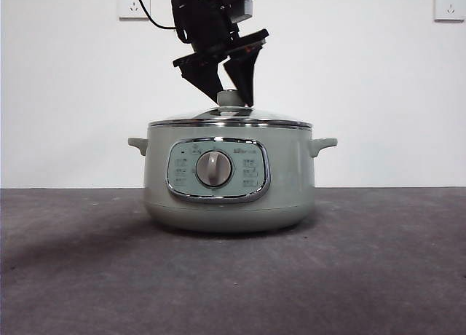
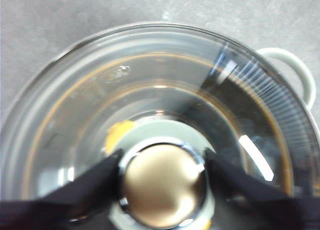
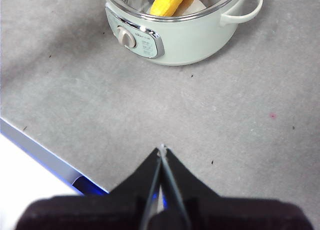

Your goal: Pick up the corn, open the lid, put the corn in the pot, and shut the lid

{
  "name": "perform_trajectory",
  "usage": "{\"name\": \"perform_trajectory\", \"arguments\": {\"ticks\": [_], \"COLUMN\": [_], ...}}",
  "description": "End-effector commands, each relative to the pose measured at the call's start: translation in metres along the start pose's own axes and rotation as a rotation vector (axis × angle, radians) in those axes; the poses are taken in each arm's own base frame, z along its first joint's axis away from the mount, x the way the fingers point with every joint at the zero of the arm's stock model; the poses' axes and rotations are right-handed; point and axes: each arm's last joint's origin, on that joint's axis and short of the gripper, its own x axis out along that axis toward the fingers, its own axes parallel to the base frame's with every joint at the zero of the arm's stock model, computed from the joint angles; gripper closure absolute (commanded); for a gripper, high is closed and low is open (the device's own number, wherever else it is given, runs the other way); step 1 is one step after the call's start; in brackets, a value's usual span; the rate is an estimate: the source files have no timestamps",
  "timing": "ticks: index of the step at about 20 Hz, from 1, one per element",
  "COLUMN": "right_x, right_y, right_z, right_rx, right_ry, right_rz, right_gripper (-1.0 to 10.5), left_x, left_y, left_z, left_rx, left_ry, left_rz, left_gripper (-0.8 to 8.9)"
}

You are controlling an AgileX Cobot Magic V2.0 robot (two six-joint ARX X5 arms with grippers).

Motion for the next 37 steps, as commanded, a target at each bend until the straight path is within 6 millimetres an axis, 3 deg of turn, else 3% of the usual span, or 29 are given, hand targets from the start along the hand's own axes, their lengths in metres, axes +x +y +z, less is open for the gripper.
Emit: {"name": "perform_trajectory", "arguments": {"ticks": [1,4,6,9,11,12,16,20,24,30,32,35,37], "right_x": [0.002,0.002,0.002,0.002,0.002,0.002,0.003,0.003,0.003,0.004,0.004,0.005,0.005], "right_y": [0.0,0.0,0.0,0.0,0.0,-0.001,-0.002,-0.002,-0.002,-0.002,-0.002,-0.002,-0.002], "right_z": [-0.001,-0.001,-0.001,-0.001,-0.001,-0.001,-0.001,-0.001,-0.001,-0.001,0.0,0.0,0.0], "right_rx": [-0.006,-0.007,-0.011,-0.011,-0.01,-0.01,-0.011,-0.011,-0.011,-0.011,-0.011,-0.011,-0.011], "right_ry": [0.007,0.007,0.007,0.006,0.002,0.002,0.006,0.005,0.006,0.008,0.01,0.011,0.013], "right_rz": [0.0,0.0,0.0,0.0,-0.005,-0.015,-0.046,-0.05,-0.061,-0.072,-0.072,-0.072,-0.073], "right_gripper": [9.5,9.5,9.5,9.5,9.5,9.5,9.5,9.5,9.5,9.5,9.5,9.5,9.5], "left_x": [0.043,-0.012,-0.062,-0.142,-0.199,-0.228,-0.312,-0.364,-0.379,-0.371,-0.355,-0.315,-0.284], "left_y": [-0.02,-0.021,-0.023,-0.028,-0.035,-0.039,-0.054,-0.071,-0.078,-0.07,-0.053,-0.029,-0.014], "left_z": [-0.011,0.005,0.013,0.009,-0.006,-0.018,-0.072,-0.109,-0.121,-0.118,-0.121,-0.145,-0.172], "left_rx": [-0.022,-0.021,-0.017,-0.031,-0.035,-0.038,-0.071,-0.051,-0.025,0.081,0.063,-0.023,-0.074], "left_ry": [0.133,-0.022,-0.158,-0.322,-0.408,-0.437,-0.496,-0.624,-0.663,-0.637,-0.557,-0.405,-0.501], "left_rz": [-0.064,0.046,0.11,0.211,0.226,0.213,0.156,0.005,-0.109,-0.019,0.109,0.168,0.241], "left_gripper": [2.09,2.09,2.12,2.46,5.56,8.2,8.2,8.16,8.15,8.15,8.15,8.15,8.15]}}
